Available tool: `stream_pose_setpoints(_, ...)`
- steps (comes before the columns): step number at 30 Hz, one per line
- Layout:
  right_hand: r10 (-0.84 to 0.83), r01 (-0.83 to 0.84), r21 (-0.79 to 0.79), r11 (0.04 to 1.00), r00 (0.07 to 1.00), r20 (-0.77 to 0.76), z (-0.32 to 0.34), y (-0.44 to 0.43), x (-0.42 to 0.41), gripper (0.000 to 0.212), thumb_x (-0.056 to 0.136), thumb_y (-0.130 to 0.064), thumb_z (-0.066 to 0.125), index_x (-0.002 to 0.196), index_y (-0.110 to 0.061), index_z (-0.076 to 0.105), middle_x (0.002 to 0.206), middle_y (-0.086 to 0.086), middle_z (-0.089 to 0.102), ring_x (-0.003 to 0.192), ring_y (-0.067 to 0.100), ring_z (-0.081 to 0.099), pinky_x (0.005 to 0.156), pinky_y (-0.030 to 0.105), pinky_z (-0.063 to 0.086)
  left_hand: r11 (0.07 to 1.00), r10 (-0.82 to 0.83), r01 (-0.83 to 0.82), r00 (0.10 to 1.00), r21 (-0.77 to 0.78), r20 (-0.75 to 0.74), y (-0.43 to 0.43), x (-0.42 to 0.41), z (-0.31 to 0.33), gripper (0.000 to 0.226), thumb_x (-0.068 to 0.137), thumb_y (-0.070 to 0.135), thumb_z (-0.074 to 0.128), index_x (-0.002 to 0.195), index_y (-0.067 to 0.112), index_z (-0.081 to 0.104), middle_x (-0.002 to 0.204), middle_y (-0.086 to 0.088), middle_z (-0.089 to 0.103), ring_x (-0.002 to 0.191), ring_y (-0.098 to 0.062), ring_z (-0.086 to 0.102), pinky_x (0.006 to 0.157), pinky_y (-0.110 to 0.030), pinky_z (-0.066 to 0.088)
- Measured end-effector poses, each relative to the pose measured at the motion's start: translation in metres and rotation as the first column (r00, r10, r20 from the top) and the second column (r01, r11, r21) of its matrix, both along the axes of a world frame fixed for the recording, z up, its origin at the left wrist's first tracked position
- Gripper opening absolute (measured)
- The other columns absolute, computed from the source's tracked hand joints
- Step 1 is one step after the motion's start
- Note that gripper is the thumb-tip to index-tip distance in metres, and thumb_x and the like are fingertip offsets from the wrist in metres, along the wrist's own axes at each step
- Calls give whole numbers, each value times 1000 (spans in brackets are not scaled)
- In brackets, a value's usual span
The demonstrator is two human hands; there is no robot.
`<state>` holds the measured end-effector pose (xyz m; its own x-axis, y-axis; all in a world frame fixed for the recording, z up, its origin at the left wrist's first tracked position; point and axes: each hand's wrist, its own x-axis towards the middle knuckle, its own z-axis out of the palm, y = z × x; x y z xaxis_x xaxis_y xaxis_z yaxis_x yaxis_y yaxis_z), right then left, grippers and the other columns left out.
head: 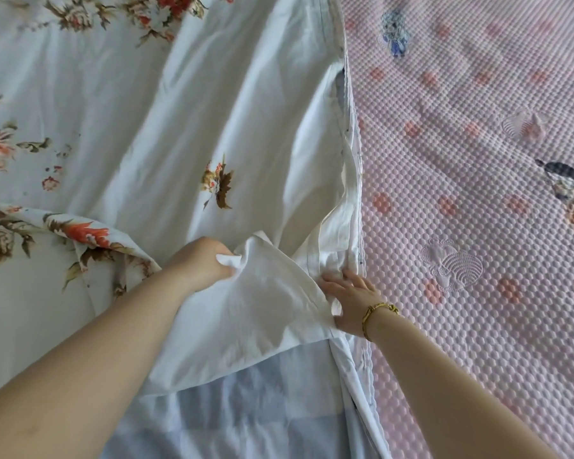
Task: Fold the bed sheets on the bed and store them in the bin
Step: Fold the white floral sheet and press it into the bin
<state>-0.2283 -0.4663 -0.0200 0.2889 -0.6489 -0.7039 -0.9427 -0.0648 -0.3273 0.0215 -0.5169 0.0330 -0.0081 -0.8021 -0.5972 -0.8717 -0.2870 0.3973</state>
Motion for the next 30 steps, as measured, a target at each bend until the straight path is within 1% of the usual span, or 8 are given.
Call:
stream_pose_setpoints(1,-14,14,18,1000,1000,8,3,0,1,67,89,-34,52,146,-35,17,153,-17,8,143,15,-6,114,31,-5,992,75,-76,997,-102,-15,1,6,3,29,82,26,65,93,0,65,91,-14,64,85,-29,55,67,-25,34)
stream_pose_setpoints(5,-117,114,69,991,992,55,12,1,2,66,88,-11,42,144,-36,19,153,-19,9,143,12,-6,114,28,-3,781,451,-468,881,-413,-146,5,41,16,26,91,12,55,111,-2,63,114,-23,62,108,-35,54,74,-24,29)
stream_pose_setpoints(12,-172,170,-196,966,985,11,13,-4,19,45,92,-27,45,136,-32,37,136,-8,43,128,19,27,107,27,15,685,588,-623,779,-378,-220,12,79,17,29,93,10,49,116,-5,58,115,-26,58,109,-37,52,79,-29,34)
stream_pose_setpoints(18,-80,65,-300,952,996,-37,5,-19,43,34,92,-31,43,124,-28,56,135,-7,43,130,20,22,101,25,2,565,624,-781,615,-266,-482,11,91,25,21,93,12,52,111,5,60,65,5,59,60,-10,54,58,-21,40)
stream_pose_setpoints(20,-182,195,-232,953,980,78,4,-20,47,33,93,-33,41,119,-23,59,125,-6,53,128,19,25,100,24,5,533,619,-810,571,-247,-539,11,95,26,25,93,11,52,116,4,58,71,7,55,64,-7,50,61,-23,40)
stream_pose_setpoints(23,-584,608,49,793,734,348,18,-12,41,27,90,-29,45,95,-12,65,83,3,57,99,21,45,94,31,29,526,591,-811,565,-256,-576,12,93,30,25,93,11,51,117,8,57,76,6,53,66,-7,49,61,-22,40)
stream_pose_setpoints(25,-726,722,216,657,530,439,34,0,24,15,91,-13,51,85,-8,64,80,7,55,86,22,49,78,32,40,552,557,-788,592,-274,-582,12,85,35,22,92,11,53,113,11,58,75,6,59,63,-4,51,56,-16,44)
stream_pose_setpoints(30,-758,824,85,561,469,454,87,38,-53,33,93,-11,51,60,-7,57,54,-1,51,53,15,43,48,15,40,717,343,-617,717,-324,-607,1,16,47,20,88,9,58,104,20,61,47,26,57,47,13,51,49,-3,39)
